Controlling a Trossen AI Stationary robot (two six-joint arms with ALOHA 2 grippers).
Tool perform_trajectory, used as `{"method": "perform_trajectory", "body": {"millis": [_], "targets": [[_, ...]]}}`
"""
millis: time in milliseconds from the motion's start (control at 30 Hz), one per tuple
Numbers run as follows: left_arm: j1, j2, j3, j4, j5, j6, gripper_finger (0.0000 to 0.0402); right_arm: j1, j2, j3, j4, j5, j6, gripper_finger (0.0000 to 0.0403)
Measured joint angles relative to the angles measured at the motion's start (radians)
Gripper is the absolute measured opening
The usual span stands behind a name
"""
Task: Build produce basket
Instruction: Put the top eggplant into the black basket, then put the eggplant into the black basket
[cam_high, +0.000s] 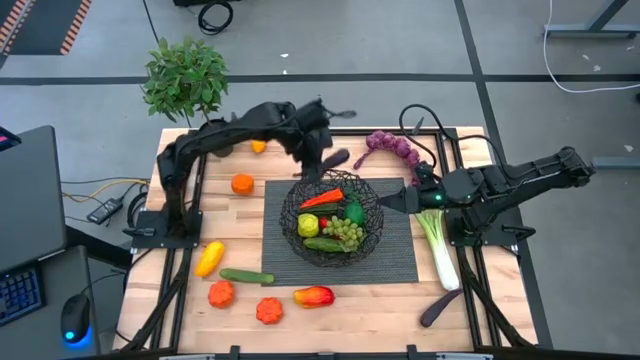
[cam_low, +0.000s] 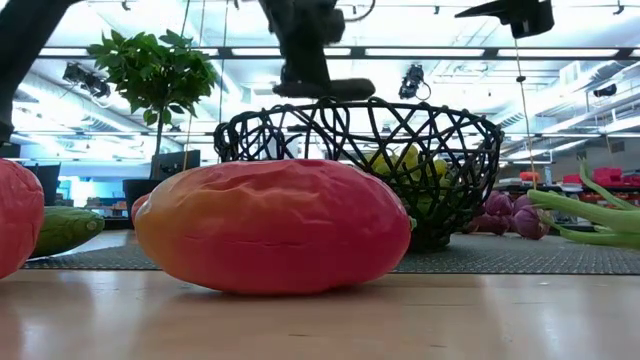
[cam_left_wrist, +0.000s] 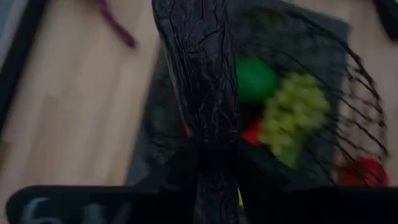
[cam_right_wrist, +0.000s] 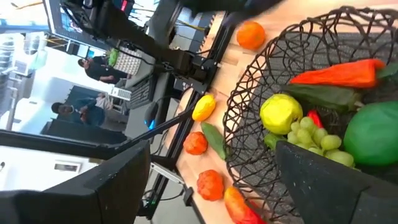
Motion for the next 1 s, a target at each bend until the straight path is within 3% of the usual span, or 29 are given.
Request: {"method": "perform_trajectory", "body": {"millis": [233,433,767,1000], "targets": [[-0.142,0.001,-0.001,-0.041,-0.015,-0.064,0.0099,-0.019,0.0,0.0,0.029,-0.007,-0.086,0.0348],[-0.213,0.002,-0.001,-0.037,-0.219,-0.22,0.0131,-0.035,-0.002,0.0,0.052,-0.099,-0.137,0.0348],[-0.274,0.002,-0.001,-0.056,-0.221,-0.322,0.026,-0.045,-0.003,0.0,0.042,-0.245,-0.152,0.0348],[-0.298,-0.008,-0.002,-0.058,-0.183,-0.448,0.0287,-0.038,-0.003,0.0,-0.073,-0.307,-0.105,0.0348]]}}
